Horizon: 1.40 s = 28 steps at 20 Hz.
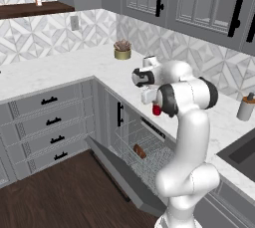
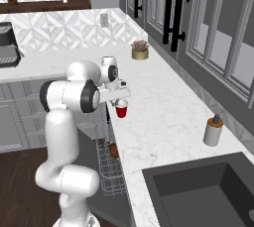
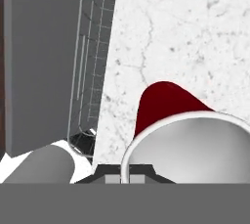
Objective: Pick up the cup and bowl from the counter, place them in the dishwasher, and close the dishwasher door.
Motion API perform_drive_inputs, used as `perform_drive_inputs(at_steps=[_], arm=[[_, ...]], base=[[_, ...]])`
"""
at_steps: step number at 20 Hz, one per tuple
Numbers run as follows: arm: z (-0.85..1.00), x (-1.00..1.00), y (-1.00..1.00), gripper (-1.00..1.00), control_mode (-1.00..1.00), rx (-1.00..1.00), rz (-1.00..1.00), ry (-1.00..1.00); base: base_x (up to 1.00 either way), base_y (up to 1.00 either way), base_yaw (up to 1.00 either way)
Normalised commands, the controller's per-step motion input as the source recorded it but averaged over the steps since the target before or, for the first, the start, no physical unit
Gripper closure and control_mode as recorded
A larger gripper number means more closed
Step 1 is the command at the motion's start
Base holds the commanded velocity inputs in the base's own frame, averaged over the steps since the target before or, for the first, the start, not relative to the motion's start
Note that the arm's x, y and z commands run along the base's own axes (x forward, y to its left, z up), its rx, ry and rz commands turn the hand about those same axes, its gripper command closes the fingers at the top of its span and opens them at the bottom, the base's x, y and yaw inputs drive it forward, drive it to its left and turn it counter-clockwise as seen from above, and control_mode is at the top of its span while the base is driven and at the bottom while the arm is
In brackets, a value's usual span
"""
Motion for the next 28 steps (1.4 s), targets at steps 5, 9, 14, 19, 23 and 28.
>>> perform_drive_inputs(at_steps=[5, 9, 14, 19, 23, 28], arm=[[0.04, -1.0, 0.05, 1.0, -1.0, 0.0, 0.03, -0.09], [0.02, -1.0, 0.21, 1.0, -1.0, 0.0, 0.04, -0.02], [-0.05, -0.81, 0.31, 1.0, -1.0, 0.0, 0.03, 0.0], [-0.34, -0.43, 0.29, 1.0, -1.0, 0.0, 0.01, 0.03], [-0.65, -0.01, 0.31, 1.0, -1.0, -0.02, 0.0, 0.04], [-1.0, 0.37, 0.26, 1.0, -1.0, -0.06, 0.0, 0.01]], base=[[0.0, 0.0, 0.0], [0.0, 0.0, 0.0], [0.0, 0.0, 0.0], [0.0, 0.0, 0.0], [0.0, 0.0, 0.0], [0.0, 0.0, 0.0]])
